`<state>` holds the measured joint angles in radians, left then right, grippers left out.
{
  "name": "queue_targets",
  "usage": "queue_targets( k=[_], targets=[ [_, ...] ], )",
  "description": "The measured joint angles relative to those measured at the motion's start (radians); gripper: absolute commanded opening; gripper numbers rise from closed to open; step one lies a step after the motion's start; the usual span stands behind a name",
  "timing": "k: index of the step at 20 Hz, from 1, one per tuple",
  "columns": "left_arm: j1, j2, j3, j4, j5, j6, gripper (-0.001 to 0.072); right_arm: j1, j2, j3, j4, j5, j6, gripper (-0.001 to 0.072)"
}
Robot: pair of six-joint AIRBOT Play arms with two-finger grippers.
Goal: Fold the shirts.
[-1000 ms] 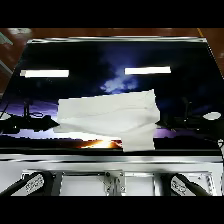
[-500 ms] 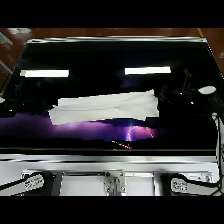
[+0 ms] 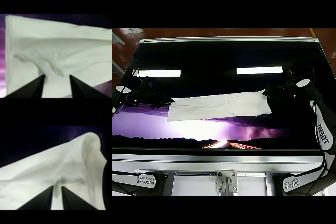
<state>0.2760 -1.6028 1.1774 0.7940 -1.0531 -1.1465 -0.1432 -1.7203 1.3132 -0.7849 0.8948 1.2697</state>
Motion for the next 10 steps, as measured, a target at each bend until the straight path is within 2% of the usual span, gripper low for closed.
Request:
queue_targets(
  k=[1,6,10],
  targets=[
    [-0.002,-0.011,0.006,0.0,-0.001,-0.003,0.0606,-0.003,-0.006,0.003,-0.014,-0.006,0.002,0.0666],
    [0.026,-0.034,0.093,-0.001,-0.097,-0.017,0.0599,-0.072,0.003,0.023,-0.102,0.019,0.008,0.0668],
    [0.032,-0.036,0.174,-0.011,-0.23,-0.018,0.0583,-0.119,-0.035,0.027,-0.111,0.118,0.045,0.0668]
  ],
)
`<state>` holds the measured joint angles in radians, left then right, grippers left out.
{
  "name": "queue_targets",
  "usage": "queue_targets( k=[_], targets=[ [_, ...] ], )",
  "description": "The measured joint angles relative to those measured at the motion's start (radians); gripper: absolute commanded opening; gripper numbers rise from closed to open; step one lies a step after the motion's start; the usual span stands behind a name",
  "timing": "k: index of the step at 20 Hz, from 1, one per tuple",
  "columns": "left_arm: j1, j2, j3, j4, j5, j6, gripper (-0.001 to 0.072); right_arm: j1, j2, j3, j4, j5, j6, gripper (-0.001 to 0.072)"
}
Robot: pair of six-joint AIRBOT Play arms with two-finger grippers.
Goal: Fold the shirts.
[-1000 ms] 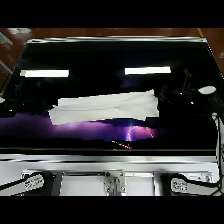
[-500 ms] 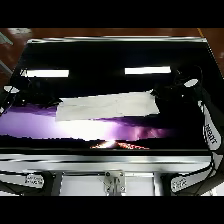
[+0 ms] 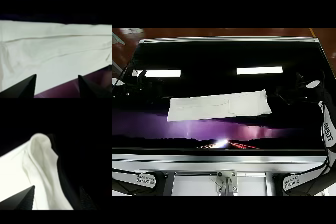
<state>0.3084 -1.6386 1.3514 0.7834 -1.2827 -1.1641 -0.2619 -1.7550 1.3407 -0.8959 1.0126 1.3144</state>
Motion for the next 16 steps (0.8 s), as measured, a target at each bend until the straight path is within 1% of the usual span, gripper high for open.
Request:
queue_targets(
  k=[3,6,7,8,9,10,11,12,14,15,16],
  targets=[
    [-0.011,0.011,0.026,-0.04,-0.048,-0.013,0.0582,0.011,-0.06,0.0,0.039,0.056,0.01,0.0668],
    [-0.027,0.026,0.037,-0.097,-0.07,-0.026,0.0582,0.042,-0.111,0.002,0.144,0.088,0.01,0.0667],
    [-0.035,0.031,0.039,-0.114,-0.074,-0.026,0.0582,0.053,-0.122,0.004,0.166,0.089,0.011,0.0654],
    [-0.044,0.034,0.041,-0.132,-0.076,-0.026,0.0583,0.062,-0.131,0.004,0.181,0.088,0.013,0.0498],
    [-0.055,0.037,0.042,-0.144,-0.078,-0.026,0.0582,0.069,-0.139,0.003,0.181,0.084,0.018,0.0276],
    [-0.064,0.038,0.043,-0.155,-0.076,-0.026,0.0557,0.073,-0.148,-0.001,0.183,0.08,0.026,0.0078],
    [-0.076,0.039,0.043,-0.158,-0.068,-0.027,0.0375,0.076,-0.149,0.0,0.186,0.081,0.029,0.0064],
    [-0.091,0.04,0.044,-0.164,-0.056,-0.027,0.0258,0.076,-0.149,0.0,0.201,0.093,0.029,0.0063],
    [-0.13,0.041,0.043,-0.172,-0.02,-0.027,0.0068,0.071,-0.132,0.001,0.229,0.136,0.028,0.0063],
    [-0.157,0.04,0.041,-0.175,0.016,-0.027,0.0036,0.07,-0.113,0.002,0.242,0.161,0.025,0.0063],
    [-0.187,0.037,0.038,-0.178,0.055,-0.027,0.0035,0.07,-0.091,0.002,0.243,0.184,0.024,0.0062]
  ],
)
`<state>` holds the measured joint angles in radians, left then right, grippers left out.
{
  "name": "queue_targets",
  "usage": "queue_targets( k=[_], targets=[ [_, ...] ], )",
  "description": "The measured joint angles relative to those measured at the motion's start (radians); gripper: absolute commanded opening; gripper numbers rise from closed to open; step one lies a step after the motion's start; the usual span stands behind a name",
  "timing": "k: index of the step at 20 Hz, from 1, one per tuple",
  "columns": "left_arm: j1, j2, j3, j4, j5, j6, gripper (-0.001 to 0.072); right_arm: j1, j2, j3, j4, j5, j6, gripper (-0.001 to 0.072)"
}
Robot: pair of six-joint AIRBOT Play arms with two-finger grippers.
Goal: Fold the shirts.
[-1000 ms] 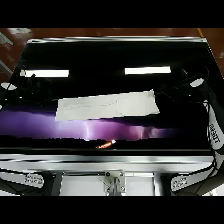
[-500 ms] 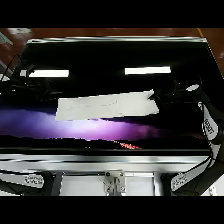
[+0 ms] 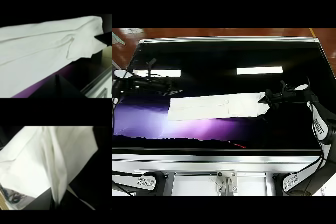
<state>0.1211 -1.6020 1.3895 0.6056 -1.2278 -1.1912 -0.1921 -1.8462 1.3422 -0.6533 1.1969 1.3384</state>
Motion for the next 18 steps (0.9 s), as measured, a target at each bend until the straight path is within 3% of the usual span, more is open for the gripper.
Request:
queue_targets(
  k=[5,13,18],
  targets=[
    [-0.204,-0.063,-0.007,-0.004,0.137,0.0,0.0035,-0.004,0.184,0.0,-0.035,0.118,0.05,0.0062],
    [-0.51,-0.169,-0.008,-0.006,0.251,0.013,0.0035,-0.006,0.491,0.0,-0.228,0.325,0.207,0.0062],
    [-0.659,-0.193,-0.008,-0.019,0.289,-0.054,0.0036,-0.006,0.632,0.0,-0.307,0.38,0.267,0.0062]
  ],
)
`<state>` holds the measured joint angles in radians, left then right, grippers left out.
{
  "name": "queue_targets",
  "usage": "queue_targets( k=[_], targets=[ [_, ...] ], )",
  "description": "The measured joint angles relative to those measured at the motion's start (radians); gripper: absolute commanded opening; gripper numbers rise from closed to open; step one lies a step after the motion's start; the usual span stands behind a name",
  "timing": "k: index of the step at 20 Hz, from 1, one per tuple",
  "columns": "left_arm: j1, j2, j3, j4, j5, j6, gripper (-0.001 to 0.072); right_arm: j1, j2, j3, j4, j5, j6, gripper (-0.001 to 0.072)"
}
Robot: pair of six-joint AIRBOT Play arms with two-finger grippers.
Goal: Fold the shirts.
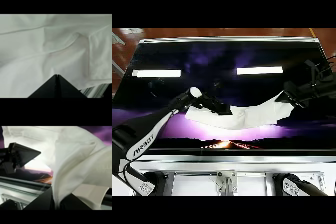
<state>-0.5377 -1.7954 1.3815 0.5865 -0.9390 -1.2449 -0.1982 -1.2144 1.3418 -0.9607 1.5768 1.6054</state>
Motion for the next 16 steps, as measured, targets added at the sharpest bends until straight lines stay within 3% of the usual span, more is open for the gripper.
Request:
queue_targets(
  k=[7,12,16],
  targets=[
    [-0.174,-0.12,0.0,-0.217,0.092,-0.06,0.0035,0.0,0.142,0.0,-0.021,0.046,0.068,0.0063],
    [-0.132,-0.085,0.0,-0.361,0.127,0.056,0.0033,0.01,0.2,-0.001,-0.043,0.109,0.11,0.0063],
    [0.026,0.103,0.0,-0.245,0.126,0.131,0.0033,0.14,0.184,-0.011,-0.059,0.059,0.126,0.0063]
  ],
)
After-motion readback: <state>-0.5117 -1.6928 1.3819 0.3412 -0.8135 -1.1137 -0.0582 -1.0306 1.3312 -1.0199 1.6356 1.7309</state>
